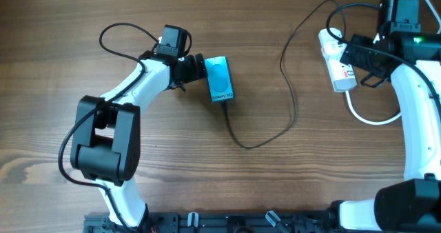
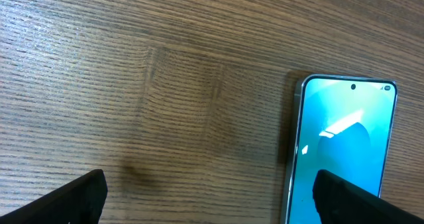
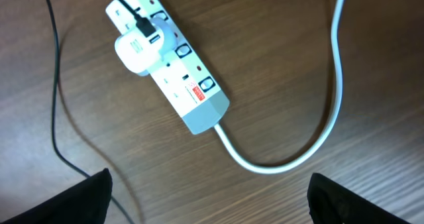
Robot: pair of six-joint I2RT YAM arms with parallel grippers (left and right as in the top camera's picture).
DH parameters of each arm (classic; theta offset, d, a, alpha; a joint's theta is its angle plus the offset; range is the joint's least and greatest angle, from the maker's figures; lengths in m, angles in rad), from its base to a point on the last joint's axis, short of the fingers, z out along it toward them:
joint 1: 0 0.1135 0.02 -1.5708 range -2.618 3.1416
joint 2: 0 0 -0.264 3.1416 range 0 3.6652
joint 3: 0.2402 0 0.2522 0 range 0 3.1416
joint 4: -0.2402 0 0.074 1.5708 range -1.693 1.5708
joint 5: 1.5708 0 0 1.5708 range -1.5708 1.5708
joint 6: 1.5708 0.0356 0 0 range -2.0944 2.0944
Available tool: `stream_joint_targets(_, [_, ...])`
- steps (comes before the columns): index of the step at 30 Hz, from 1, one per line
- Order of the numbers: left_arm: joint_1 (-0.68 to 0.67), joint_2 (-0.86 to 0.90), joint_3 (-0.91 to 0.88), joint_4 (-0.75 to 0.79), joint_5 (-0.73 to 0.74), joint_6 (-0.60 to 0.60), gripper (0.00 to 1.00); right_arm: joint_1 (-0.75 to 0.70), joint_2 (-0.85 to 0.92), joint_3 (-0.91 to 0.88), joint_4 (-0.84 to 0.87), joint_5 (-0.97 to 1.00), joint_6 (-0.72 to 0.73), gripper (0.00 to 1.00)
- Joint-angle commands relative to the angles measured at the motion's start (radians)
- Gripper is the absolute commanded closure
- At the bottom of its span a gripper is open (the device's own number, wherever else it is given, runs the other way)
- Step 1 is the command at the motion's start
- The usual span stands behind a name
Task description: Plug charger to phone and switch on socket
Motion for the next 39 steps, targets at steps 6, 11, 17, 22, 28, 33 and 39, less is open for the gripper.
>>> stream_joint_targets(6, [0.0, 0.01, -0.003, 0.003, -0.014, 0.004, 0.0, -0.094, 0.238, -0.005, 0.048, -0.036, -0.126, 0.01])
stream_joint_targets(11, [0.0, 0.01, -0.003, 0.003, -0.013, 0.004, 0.0, -0.129, 0.389, -0.005, 0.109, -0.036, -0.121, 0.0])
stream_joint_targets(17, [0.0, 0.01, -0.003, 0.003, -0.013, 0.004, 0.0, -0.172, 0.507, -0.005, 0.224, -0.105, -0.069, 0.0])
stream_joint_targets(22, [0.0, 0.01, -0.003, 0.003, -0.013, 0.004, 0.0, -0.202, 0.518, -0.005, 0.294, -0.187, -0.005, 0.0])
stream_joint_targets(28, [-0.002, 0.01, -0.003, 0.003, -0.013, 0.004, 0.0, -0.212, 0.535, -0.005, 0.377, -0.193, 0.076, 0.0])
stream_joint_targets(33, [-0.002, 0.01, -0.003, 0.003, -0.013, 0.004, 0.0, -0.212, 0.566, -0.005, 0.414, -0.222, 0.111, 0.0])
stream_joint_targets(39, [-0.002, 0.01, -0.003, 0.003, -0.013, 0.003, 0.0, -0.211, 0.57, -0.005, 0.445, -0.261, 0.114, 0.0])
